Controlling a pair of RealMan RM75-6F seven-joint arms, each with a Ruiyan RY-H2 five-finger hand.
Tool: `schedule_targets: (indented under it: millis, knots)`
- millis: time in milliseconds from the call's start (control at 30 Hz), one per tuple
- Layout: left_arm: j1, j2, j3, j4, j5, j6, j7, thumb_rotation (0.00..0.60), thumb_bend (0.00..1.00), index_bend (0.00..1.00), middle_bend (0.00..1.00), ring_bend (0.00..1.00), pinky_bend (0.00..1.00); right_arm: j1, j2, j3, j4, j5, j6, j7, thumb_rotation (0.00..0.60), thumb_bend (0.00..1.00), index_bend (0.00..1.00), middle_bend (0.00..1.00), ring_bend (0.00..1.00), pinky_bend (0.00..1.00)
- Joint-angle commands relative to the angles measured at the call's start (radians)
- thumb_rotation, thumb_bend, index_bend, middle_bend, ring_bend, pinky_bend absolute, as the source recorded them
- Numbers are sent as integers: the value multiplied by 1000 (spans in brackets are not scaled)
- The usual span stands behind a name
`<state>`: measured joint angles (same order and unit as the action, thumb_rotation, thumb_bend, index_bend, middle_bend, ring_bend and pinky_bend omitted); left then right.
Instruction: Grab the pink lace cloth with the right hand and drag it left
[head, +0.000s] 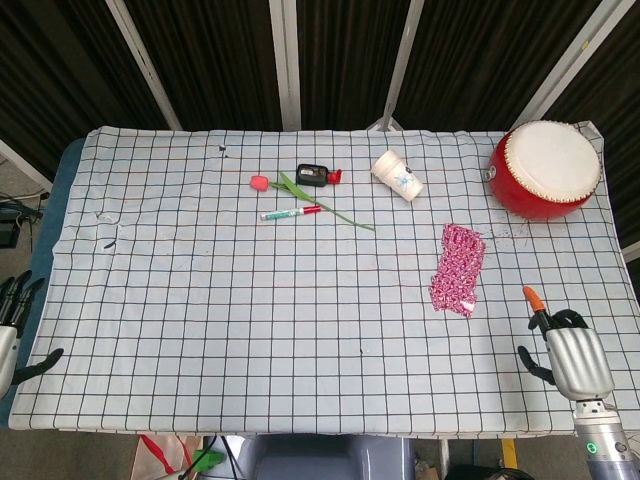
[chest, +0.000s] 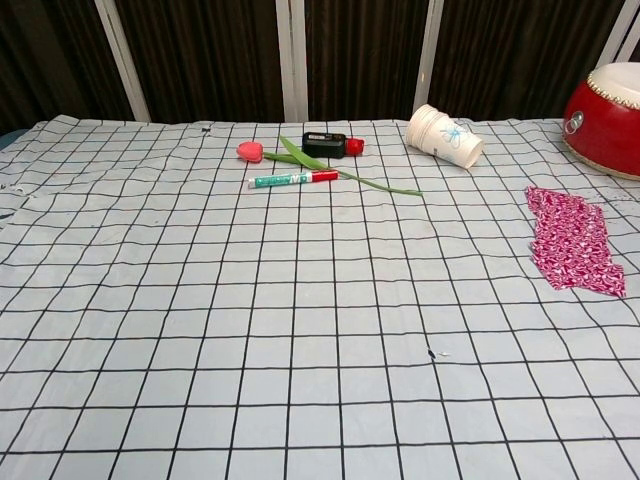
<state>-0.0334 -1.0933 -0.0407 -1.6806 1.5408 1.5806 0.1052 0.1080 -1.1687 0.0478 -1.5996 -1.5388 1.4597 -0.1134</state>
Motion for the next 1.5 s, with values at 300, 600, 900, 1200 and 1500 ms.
schedule_targets:
  millis: [300,600,900,1200,1500]
  knots:
    - [-3,3,1,-1,-11,-15,-3,600,246,97,0,0,12,1,-31,10,3,23,0,-48,600,752,13,786,768,610]
    - [-11,14,3,-24,-37,-51,10,600,246,97,0,0,12,19,-14,0,-16,104,-102,-103,600,837,25,810,789,619]
    - [-4,8,-2,-4,-14,-16,-18,600,246,97,0,0,12,64,-43,0,-11,157,-196,-172,600,850,78,810,789,619]
    - [-3,7,-3,-2,-9,-11,-21,600,246,97,0,0,12,139,-74,10,-26,220,-307,-303,600,850,78,810,789,619]
    - [-2,9,-5,-2,-16,-11,-24,600,246,97,0,0,12,192,-99,20,-31,324,-393,-389,600,851,78,810,789,619]
